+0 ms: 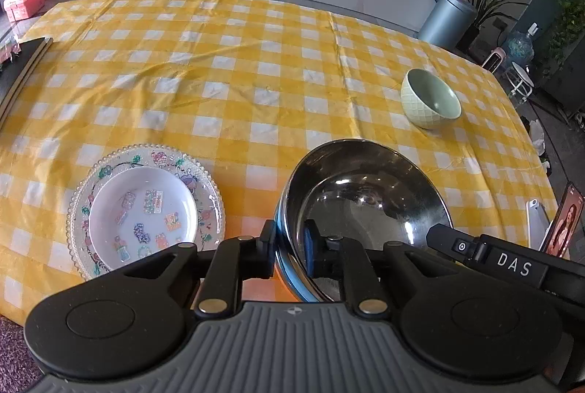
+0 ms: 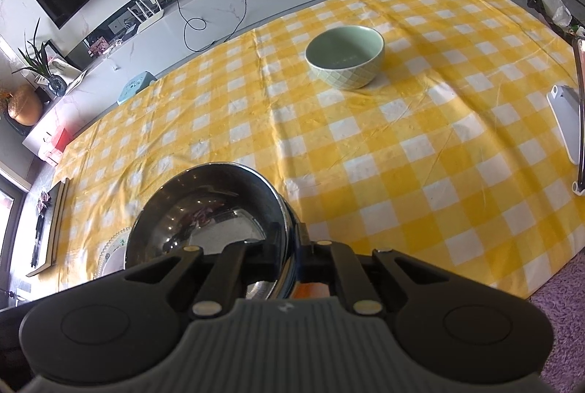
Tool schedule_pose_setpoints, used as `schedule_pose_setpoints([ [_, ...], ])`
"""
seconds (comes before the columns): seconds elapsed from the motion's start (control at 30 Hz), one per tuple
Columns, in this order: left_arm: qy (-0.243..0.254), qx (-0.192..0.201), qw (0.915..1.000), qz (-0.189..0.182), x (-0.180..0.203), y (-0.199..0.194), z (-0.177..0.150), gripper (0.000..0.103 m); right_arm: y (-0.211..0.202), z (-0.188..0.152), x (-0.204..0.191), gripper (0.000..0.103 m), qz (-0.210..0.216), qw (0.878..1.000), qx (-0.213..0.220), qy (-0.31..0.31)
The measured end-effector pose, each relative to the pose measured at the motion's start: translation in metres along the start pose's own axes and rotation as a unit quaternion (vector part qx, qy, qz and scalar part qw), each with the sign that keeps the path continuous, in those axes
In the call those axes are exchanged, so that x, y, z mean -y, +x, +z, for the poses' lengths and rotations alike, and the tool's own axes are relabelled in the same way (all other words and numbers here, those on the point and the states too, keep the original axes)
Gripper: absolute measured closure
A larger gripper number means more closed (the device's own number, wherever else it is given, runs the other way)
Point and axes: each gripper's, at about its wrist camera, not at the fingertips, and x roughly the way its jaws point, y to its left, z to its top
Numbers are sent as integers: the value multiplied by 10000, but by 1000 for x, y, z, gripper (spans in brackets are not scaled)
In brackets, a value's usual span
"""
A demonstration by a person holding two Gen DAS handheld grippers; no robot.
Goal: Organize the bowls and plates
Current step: 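Carry the blue bowl with both tools toward the plate stack and lower it, then open both tools and lift them off the blue bowl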
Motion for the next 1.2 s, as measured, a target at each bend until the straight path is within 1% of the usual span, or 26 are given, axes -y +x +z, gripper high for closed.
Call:
schedule_pose_setpoints([
  [0.1,60,3,10000,3,1,0,0,85,2,-1,1,98,-10,10000,-5,-1],
  [0.27,124,65,9999,-4,2,-3,0,85,3,-1,2,98,11,10000,-12,26],
  [0.3,110,85,9999,-22,1,-4,1,85,3,-1,3,97,19,10000,-11,33],
  [0.33,96,101,9999,-29,0,-5,1,85,2,-1,3,94,35,10000,-12,57],
  [0.37,82,118,9999,-26,-1,-6,2,85,2,-1,3,93,37,10000,-4,71],
  [0.47,51,185,9998,-26,-3,-9,4,83,0,-1,3,93,54,9999,44,73],
  [0.53,38,228,9997,-50,-4,-11,5,79,-2,-1,2,91,83,9999,68,71],
  [0.57,43,255,9997,-53,-4,-13,5,78,-3,-1,1,90,84,9999,85,59],
  [0.63,82,303,9995,-34,-4,-15,6,77,-6,-1,-1,81,79,9999,151,-8],
  [0.73,179,397,9990,22,-1,-20,8,76,-10,0,-3,74,79,9995,258,-133],
  [0.8,212,430,9988,6,0,-22,11,75,-13,1,-4,73,98,9993,326,-181],
  [0.9,321,484,9983,1,5,-23,14,74,-15,4,-4,67,85,9988,403,-274],
  [0.97,413,523,9978,-2,10,-24,17,74,-16,6,-4,62,33,9982,472,-380],
  [1.13,657,569,9962,-61,22,-21,24,73,-20,15,-2,44,-175,9946,780,-659],
  [1.2,741,567,9956,-106,29,-19,27,72,-20,20,2,41,-231,9935,861,-714],
])
